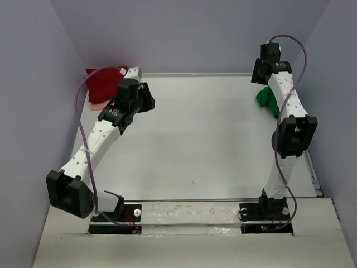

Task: Fold and stack the t-shirts
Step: Neatly place the folded tshirt to the corner

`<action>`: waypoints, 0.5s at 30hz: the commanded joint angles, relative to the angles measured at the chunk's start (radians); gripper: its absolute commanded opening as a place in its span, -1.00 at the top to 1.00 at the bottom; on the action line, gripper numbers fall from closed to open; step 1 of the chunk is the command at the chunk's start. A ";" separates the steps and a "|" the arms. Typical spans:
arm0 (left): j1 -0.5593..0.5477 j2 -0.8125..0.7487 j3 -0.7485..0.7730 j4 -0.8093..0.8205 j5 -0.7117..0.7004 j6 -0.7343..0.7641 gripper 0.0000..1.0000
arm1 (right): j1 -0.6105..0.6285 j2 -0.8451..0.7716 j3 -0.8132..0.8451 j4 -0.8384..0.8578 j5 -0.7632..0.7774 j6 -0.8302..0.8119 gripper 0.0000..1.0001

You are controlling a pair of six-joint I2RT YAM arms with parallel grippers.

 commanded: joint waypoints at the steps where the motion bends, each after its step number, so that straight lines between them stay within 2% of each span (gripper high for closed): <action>1: -0.006 -0.023 -0.010 0.047 -0.058 0.004 0.11 | -0.065 -0.079 -0.065 0.108 -0.045 -0.044 -0.10; 6: -0.008 0.007 0.000 0.045 -0.066 -0.042 0.10 | -0.065 -0.154 -0.150 0.118 -0.278 0.044 -0.13; 8: -0.012 0.014 0.016 0.024 -0.093 -0.044 0.07 | -0.065 -0.227 -0.231 0.141 -0.295 0.073 -0.19; 12: -0.040 0.008 0.033 -0.014 -0.144 -0.026 0.05 | -0.065 -0.425 -0.426 0.259 -0.314 0.061 -0.43; 13: -0.049 -0.005 0.032 -0.014 -0.156 -0.015 0.04 | -0.065 -0.459 -0.449 0.282 -0.319 0.048 -0.54; 15: -0.069 -0.029 0.024 -0.016 -0.176 -0.016 0.04 | -0.065 -0.554 -0.507 0.300 -0.316 0.060 -0.60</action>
